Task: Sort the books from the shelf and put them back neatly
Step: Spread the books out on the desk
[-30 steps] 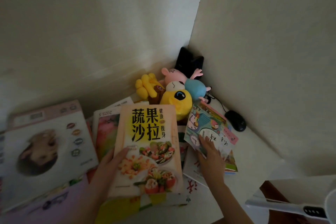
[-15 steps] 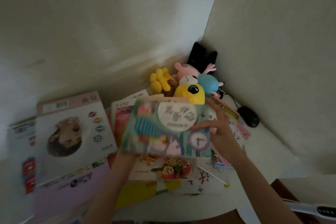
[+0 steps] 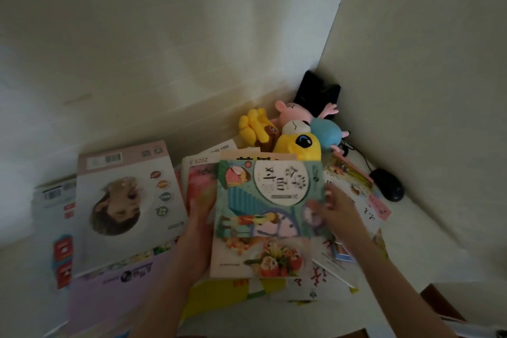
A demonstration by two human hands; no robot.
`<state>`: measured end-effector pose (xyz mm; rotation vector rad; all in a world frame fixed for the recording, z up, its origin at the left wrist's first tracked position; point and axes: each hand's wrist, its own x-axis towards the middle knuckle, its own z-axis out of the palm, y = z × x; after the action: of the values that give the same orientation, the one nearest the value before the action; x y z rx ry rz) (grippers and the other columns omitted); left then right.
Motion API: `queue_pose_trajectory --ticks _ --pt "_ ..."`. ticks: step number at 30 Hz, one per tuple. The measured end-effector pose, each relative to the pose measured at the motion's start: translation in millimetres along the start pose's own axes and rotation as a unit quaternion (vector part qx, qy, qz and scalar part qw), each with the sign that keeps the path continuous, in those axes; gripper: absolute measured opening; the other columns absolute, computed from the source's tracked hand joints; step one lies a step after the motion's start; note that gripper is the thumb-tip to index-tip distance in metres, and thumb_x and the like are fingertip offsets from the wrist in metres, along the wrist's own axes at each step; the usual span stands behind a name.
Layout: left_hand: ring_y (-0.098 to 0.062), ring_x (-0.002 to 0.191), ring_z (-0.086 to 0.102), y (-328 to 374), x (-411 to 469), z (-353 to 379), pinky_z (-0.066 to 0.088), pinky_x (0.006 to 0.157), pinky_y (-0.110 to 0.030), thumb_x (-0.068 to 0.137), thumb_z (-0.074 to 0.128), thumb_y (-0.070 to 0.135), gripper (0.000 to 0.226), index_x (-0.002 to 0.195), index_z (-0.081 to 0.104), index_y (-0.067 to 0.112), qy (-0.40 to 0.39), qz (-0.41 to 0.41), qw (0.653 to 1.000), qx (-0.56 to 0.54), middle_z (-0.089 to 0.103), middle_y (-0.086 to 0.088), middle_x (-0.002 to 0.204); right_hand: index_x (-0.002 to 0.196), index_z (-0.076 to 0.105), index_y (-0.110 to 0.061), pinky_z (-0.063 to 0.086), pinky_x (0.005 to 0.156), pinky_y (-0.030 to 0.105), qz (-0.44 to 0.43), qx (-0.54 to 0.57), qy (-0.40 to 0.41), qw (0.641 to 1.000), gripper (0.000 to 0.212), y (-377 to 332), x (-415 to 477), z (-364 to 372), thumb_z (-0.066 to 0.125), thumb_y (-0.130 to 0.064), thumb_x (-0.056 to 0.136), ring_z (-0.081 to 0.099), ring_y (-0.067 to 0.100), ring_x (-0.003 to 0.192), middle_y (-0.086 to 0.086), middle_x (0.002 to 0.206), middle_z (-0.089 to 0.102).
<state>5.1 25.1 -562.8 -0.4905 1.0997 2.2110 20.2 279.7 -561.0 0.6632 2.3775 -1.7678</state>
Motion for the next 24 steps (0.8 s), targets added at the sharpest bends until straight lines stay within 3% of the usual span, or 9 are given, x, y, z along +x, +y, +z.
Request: queue_pose_trajectory --ticks 2,5,7,10,12,13,17,21,24 --pt "-0.031 0.099 0.069 6 -11 10 0.059 0.067 -0.043 0.079 0.037 0.074 0.060 0.102 0.074 0.033 -0.054 0.013 0.998 0.027 0.068 -0.012 0.116 0.129 0.051 -0.025 0.059 0.075 0.040 -0.029 -0.047 0.016 0.998 0.037 -5 24 -21 0.058 -0.014 0.094 0.067 0.017 0.090 -0.001 0.117 0.065" --pt "-0.033 0.107 0.065 7 -10 8 0.057 0.078 -0.049 0.078 0.039 0.075 0.065 0.118 0.065 0.032 -0.071 0.007 0.997 0.040 0.067 -0.011 0.120 0.142 0.041 -0.028 0.043 0.099 0.026 -0.130 -0.186 -0.071 0.971 0.048 -27 50 -37 0.052 -0.018 0.097 0.050 0.010 0.117 -0.011 0.132 0.053" --pt "-0.034 0.104 0.066 5 1 2 0.055 0.082 -0.052 0.087 0.030 0.066 0.064 0.124 0.061 0.024 -0.033 -0.025 0.998 0.057 0.068 -0.013 0.116 0.144 0.038 -0.028 0.038 0.095 0.018 -0.166 -0.223 -0.150 0.949 0.051 -46 58 -21 0.051 -0.012 0.097 0.047 0.008 0.121 -0.013 0.128 0.053" --pt "-0.019 0.073 0.073 -5 11 -7 0.058 0.056 -0.031 0.087 0.050 0.049 0.052 0.121 0.059 0.010 0.064 -0.015 0.991 0.115 0.072 -0.013 0.094 0.142 0.043 -0.030 0.030 0.100 0.034 -0.237 -0.322 -0.136 0.906 0.053 -61 67 23 0.055 -0.014 0.093 0.041 0.030 0.126 0.009 0.134 0.048" --pt "-0.019 0.078 0.073 -10 10 -11 0.058 0.057 -0.030 0.087 0.060 0.027 0.039 0.125 0.055 0.020 0.084 0.028 0.989 0.122 0.073 -0.011 0.096 0.143 0.039 -0.036 0.012 0.110 0.041 -0.286 -0.444 -0.091 0.844 0.060 -59 55 48 0.062 -0.026 0.089 0.017 0.033 0.137 0.007 0.154 0.024" --pt "-0.024 0.087 0.072 -11 8 -13 0.059 0.063 -0.036 0.082 0.065 0.021 0.048 0.128 0.052 0.028 0.059 0.041 0.990 0.121 0.073 -0.009 0.102 0.146 0.033 -0.037 0.005 0.113 0.044 -0.283 -0.469 -0.087 0.832 0.064 -54 43 57 0.062 -0.033 0.089 0.007 0.029 0.139 0.003 0.158 0.013" --pt "-0.018 0.103 0.067 -10 3 -21 0.058 0.074 -0.035 0.043 0.095 0.036 0.103 0.131 0.044 0.045 -0.026 0.067 0.982 0.175 0.070 0.006 0.115 0.151 0.015 -0.037 0.002 0.118 0.044 -0.261 -0.461 -0.168 0.832 0.079 -31 1 66 0.050 -0.061 0.085 -0.001 0.021 0.145 -0.006 0.161 0.002" --pt "0.000 0.113 0.058 -16 3 -20 0.055 0.088 -0.032 0.043 0.092 0.036 0.104 0.122 0.032 0.066 -0.036 0.112 0.956 0.268 0.059 0.029 0.121 0.149 0.022 -0.034 -0.003 0.117 0.036 -0.286 -0.403 -0.271 0.826 0.078 -35 20 61 0.066 -0.039 0.085 -0.007 0.015 0.146 -0.010 0.160 0.001" --pt "-0.007 0.111 0.059 -17 2 -15 0.057 0.083 -0.032 0.041 0.091 0.052 0.096 0.117 0.035 0.069 -0.002 0.140 0.961 0.236 0.056 0.023 0.123 0.147 0.027 -0.033 -0.007 0.116 0.034 -0.313 -0.340 -0.273 0.844 0.078 -30 22 62 0.070 -0.036 0.083 -0.006 0.012 0.145 -0.011 0.159 0.004"
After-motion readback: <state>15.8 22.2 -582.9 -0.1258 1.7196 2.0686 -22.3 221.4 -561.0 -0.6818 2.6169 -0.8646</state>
